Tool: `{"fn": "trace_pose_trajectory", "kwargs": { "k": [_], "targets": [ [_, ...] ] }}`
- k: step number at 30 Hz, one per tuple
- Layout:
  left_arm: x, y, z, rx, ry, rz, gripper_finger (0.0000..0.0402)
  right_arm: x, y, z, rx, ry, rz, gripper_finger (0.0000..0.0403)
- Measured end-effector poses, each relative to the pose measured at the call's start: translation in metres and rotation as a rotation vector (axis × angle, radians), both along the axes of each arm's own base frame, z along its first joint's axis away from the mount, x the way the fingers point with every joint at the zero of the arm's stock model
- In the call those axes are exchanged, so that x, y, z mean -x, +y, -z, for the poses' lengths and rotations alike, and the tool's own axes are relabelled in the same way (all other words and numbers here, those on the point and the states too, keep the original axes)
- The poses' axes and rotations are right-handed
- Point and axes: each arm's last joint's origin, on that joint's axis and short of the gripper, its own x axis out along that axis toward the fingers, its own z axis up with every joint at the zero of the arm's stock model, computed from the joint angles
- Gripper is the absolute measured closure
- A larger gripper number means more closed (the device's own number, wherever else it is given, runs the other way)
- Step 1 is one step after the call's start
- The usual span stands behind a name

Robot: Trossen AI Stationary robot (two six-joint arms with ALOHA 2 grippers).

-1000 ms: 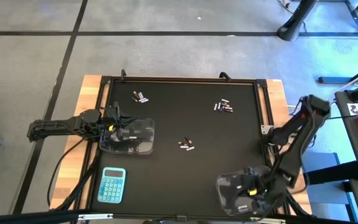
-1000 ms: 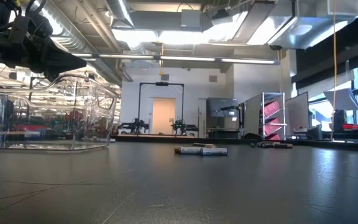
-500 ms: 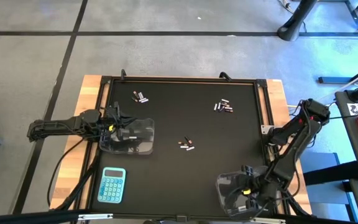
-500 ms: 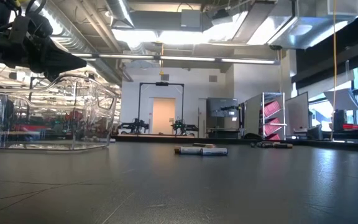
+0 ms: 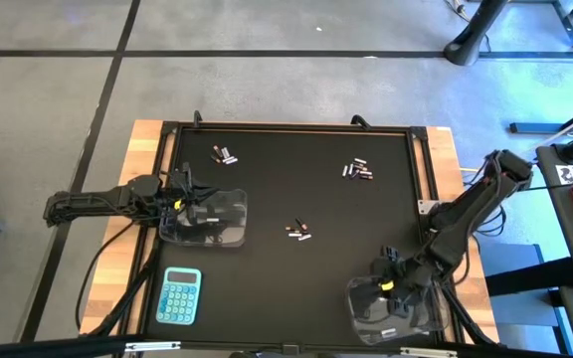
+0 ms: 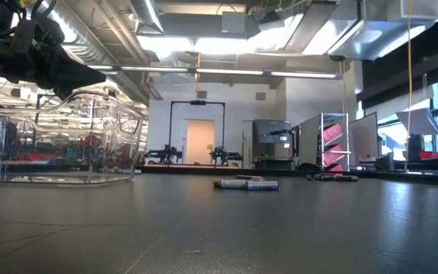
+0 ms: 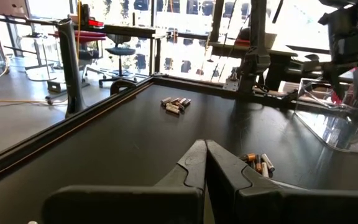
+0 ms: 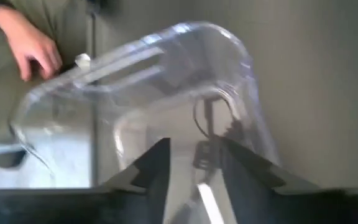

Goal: Sort batteries
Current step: Move the right transparent bin to the middle right of the table

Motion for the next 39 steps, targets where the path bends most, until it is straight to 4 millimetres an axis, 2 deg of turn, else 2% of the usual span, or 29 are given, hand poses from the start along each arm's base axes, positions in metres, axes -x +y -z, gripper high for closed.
{"fn": "trace_pose_trajectory", "kwargs": {
  "k": [5,9,14,22,27,30,39],
  "targets": [
    [0.0,0.0,0.0,0.0,0.0,0.0,0.0402,0.002,-0.022,0.009,0.157,0.148,-0.051,0.0203],
    [0.0,0.0,0.0,0.0,0.0,0.0,0.0402,-0.005,-0.03,0.017,0.205,0.212,-0.144,0.0196],
    [0.0,0.0,0.0,0.0,0.0,0.0,0.0402,-0.018,-0.033,0.029,0.207,0.256,-0.214,0.0244],
    [0.0,0.0,0.0,0.0,0.0,0.0,0.0402,-0.031,-0.045,0.038,0.234,0.282,-0.26,0.0389],
    [0.0,0.0,0.0,0.0,0.0,0.0,0.0402,-0.038,-0.065,0.038,0.297,0.305,-0.255,0.0385],
    [0.0,0.0,0.0,0.0,0.0,0.0,0.0402,-0.043,-0.081,0.038,0.316,0.318,-0.265,0.0396],
    [0.0,0.0,0.0,0.0,0.0,0.0,0.0402,-0.06,-0.141,0.038,0.364,0.333,-0.224,0.0398]
  ]
}}
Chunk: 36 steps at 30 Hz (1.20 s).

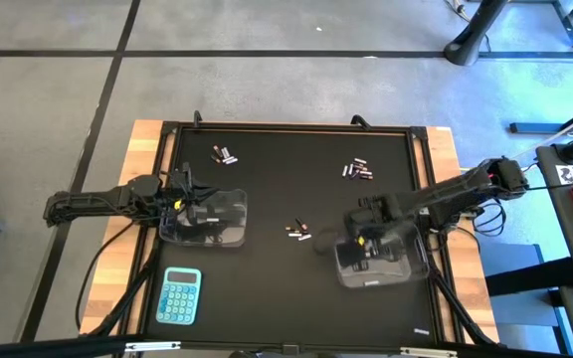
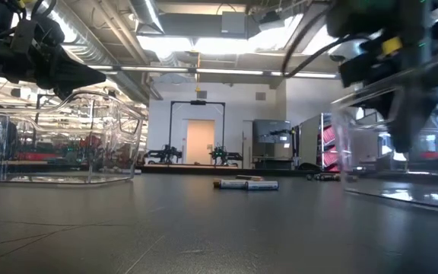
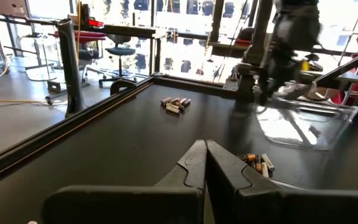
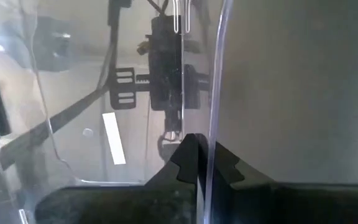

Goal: Sort batteries
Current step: Move the right transparent bin to the middle right of the table, then put the white battery into the right transparent bin

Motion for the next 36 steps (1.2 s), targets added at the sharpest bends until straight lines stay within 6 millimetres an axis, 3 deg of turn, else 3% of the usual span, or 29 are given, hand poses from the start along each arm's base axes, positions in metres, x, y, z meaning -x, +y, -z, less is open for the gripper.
{"fn": "trace_pose_trajectory", "kwargs": {
  "k": [10,14,18,22,26,32,36],
  "targets": [
    [0.0,0.0,0.0,0.0,0.001,0.0,0.0402,-0.006,-0.057,0.0,0.06,-0.03,0.085,0.0379],
    [0.0,0.0,0.0,0.0,0.001,0.0,0.0402,-0.008,-0.068,0.0,0.071,-0.061,0.109,0.0359],
    [0.0,0.0,0.0,0.0,0.0,0.0,0.0402,-0.01,-0.071,-0.007,0.111,-0.062,0.121,0.0308],
    [0.0,0.0,0.0,0.0,0.001,0.0,0.0402,-0.016,-0.072,-0.026,0.129,-0.074,0.117,0.0246],
    [0.0,0.0,0.0,0.0,0.0,0.0,0.0402,-0.021,-0.074,-0.057,0.179,-0.088,0.153,0.021],
    [0.0,0.0,0.0,0.0,0.0,0.0,0.0402,-0.012,-0.065,-0.111,0.178,-0.097,0.255,0.0213],
    [0.0,0.0,0.0,0.0,0.0,0.0,0.0402,0.004,-0.028,-0.135,0.054,-0.143,0.287,0.023]
  ]
}}
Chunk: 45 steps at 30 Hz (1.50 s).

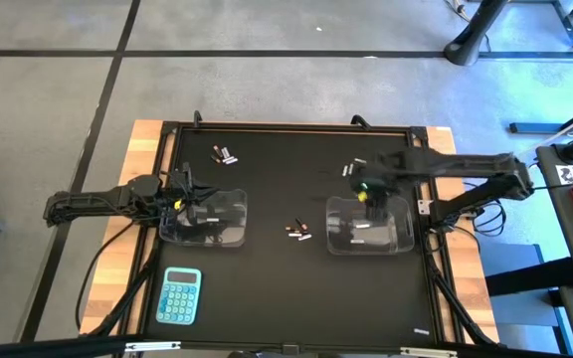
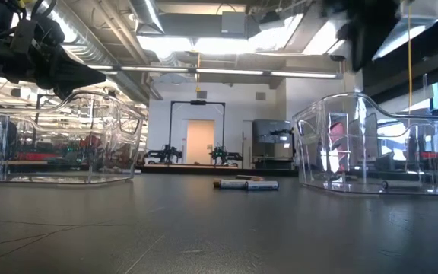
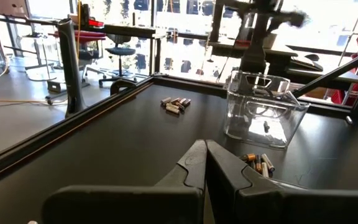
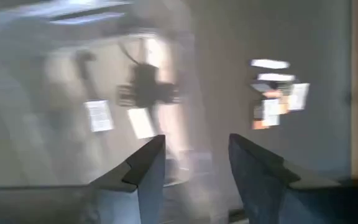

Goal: Sort batteries
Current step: Put the white battery into the right transparent bin

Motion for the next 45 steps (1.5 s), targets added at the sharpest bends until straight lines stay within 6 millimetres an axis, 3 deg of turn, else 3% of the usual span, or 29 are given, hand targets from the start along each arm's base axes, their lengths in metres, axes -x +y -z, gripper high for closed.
{"fn": "trace_pose_trajectory", "kwargs": {
  "k": [4,12,15,19,25,33,38,45],
  "targets": [
    [0.0,0.0,0.0,0.0,0.0,0.0,0.0402,0.019,0.055,-0.007,-0.167,-0.02,0.025,0.0248],
    [0.0,0.0,0.0,0.0,0.0,0.0,0.0402,0.053,0.175,0.004,-0.389,-0.076,0.156,0.0273],
    [0.0,0.0,0.0,0.0,0.0,0.0,0.0402,0.064,0.209,0.015,-0.427,-0.078,0.227,0.0268],
    [0.0,0.0,0.0,0.0,0.0,0.0,0.0402,0.069,0.24,0.04,-0.453,0.097,0.302,0.0234],
    [0.0,0.0,0.0,0.0,0.0,0.0,0.0402,0.066,0.269,0.083,-0.395,0.342,0.151,0.0163],
    [0.0,0.0,0.0,0.0,0.0,0.0,0.0402,0.071,0.295,0.129,-0.285,0.422,0.015,0.0151],
    [0.0,0.0,0.0,0.0,0.0,0.0,0.0402,0.081,0.3,0.141,-0.273,0.438,-0.035,0.015],
    [0.0,0.0,0.0,0.0,0.0,0.0,0.0402,0.097,0.291,0.177,-0.278,0.472,-0.027,0.015]
  ]
}}
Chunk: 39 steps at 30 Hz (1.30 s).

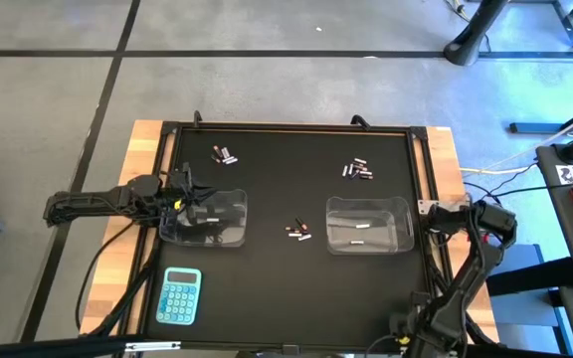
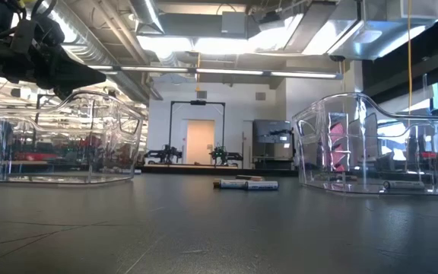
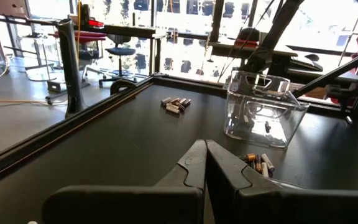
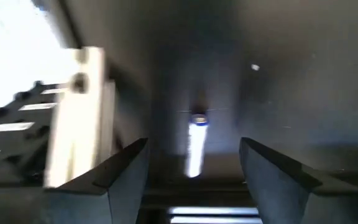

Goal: Sort batteries
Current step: Put the white battery into the right transparent bin

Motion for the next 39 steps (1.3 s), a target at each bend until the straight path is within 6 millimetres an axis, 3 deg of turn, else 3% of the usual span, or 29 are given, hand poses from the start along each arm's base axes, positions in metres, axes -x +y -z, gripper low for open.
{"fn": "trace_pose_trajectory", "kwargs": {
  "k": [6,24,27,31,39],
  "targets": [
    [0.0,0.0,0.0,0.0,0.0,0.0,0.0402,0.003,-0.008,0.011,0.01,0.009,0.017,0.0177],
    [0.0,0.0,0.0,0.0,0.0,0.0,0.0402,0.013,-0.006,0.015,0.004,0.022,-0.004,0.0369],
    [0.0,0.0,0.0,0.0,0.0,0.0,0.0402,0.007,-0.008,0.015,0.003,0.024,0.015,0.0388],
    [0.0,0.0,0.0,0.0,0.0,0.0,0.0402,-0.006,-0.014,0.016,0.006,0.012,0.043,0.0386],
    [0.0,0.0,0.0,0.0,0.0,0.0,0.0402,-0.046,-0.036,0.017,-0.025,-0.023,0.051,0.0379]
  ]
}}
